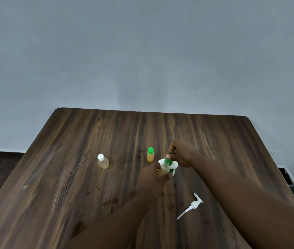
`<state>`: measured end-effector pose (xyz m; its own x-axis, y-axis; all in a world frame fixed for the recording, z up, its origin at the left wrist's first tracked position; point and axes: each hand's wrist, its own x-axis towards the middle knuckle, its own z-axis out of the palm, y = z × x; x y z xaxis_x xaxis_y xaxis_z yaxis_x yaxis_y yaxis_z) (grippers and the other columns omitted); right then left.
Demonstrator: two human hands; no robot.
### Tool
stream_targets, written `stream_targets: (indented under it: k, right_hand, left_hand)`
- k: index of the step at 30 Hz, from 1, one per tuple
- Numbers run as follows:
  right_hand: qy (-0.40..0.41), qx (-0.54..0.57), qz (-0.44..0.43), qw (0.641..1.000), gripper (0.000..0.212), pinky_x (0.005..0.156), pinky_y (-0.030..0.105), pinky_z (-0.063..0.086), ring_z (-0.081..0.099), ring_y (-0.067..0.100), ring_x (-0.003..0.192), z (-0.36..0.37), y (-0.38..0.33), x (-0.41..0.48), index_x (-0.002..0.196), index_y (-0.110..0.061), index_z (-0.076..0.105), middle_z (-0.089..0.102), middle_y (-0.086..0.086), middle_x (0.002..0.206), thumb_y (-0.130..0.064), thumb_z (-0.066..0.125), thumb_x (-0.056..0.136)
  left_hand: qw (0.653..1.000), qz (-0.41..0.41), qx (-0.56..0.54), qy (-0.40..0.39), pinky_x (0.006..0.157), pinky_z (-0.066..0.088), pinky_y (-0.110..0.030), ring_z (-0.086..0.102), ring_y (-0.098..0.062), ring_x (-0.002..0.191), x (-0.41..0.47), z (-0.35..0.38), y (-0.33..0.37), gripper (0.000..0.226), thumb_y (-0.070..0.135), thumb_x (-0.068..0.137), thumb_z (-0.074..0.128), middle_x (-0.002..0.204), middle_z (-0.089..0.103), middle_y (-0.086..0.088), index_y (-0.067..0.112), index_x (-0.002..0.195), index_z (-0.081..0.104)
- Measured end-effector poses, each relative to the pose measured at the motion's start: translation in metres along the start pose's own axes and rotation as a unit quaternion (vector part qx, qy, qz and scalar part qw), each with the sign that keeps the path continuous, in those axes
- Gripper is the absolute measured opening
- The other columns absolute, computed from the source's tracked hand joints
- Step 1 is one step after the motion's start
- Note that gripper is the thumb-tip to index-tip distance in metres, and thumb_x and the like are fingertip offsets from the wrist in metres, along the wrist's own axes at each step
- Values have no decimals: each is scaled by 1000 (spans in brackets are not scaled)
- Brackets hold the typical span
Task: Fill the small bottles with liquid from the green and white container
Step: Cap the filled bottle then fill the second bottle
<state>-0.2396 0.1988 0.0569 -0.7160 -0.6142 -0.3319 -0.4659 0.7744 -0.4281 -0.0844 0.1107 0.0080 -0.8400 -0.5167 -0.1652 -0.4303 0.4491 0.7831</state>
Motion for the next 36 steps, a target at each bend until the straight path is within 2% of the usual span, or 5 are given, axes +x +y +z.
stream_targets:
  k: [5,10,23,27,36]
  right_hand:
    - [8,8,0,1000,20,80,40,50,61,18,85,10,6,-5,82,-25,53,61,-7,81,-36,68,88]
    - [-3,-9,2,1000,22,85,40,50,61,17,88,-2,0,0,80,-25,54,65,-8,87,-36,71,86]
    - [7,8,-2,1000,21,83,42,52,61,15,87,8,7,-2,79,-27,53,61,-9,83,-36,70,87]
    - [-2,-10,-3,1000,21,84,41,53,62,16,88,2,4,0,81,-26,55,64,-8,86,-38,71,86]
    - [-7,-12,-4,1000,22,85,43,52,60,17,86,4,4,1,80,-26,52,59,-9,80,-37,70,86]
  left_hand:
    - [1000,1,15,-13,75,54,-30,65,-6,88,0,2,-5,44,57,79,72,98,70,13,31,113,63]
    - [1000,3,-12,-2,60,36,-10,60,-2,80,0,-1,2,35,48,81,76,90,68,13,29,108,65]
    - [1000,-14,8,-10,69,50,-24,65,-4,85,4,2,-4,44,57,77,74,95,70,12,29,110,65]
    - [1000,-7,-8,-6,60,34,-9,58,2,78,0,0,1,39,51,81,75,89,66,18,32,114,65]
    - [1000,-5,-6,-8,58,35,-8,62,2,80,-2,-1,0,36,51,80,75,88,67,17,31,107,64]
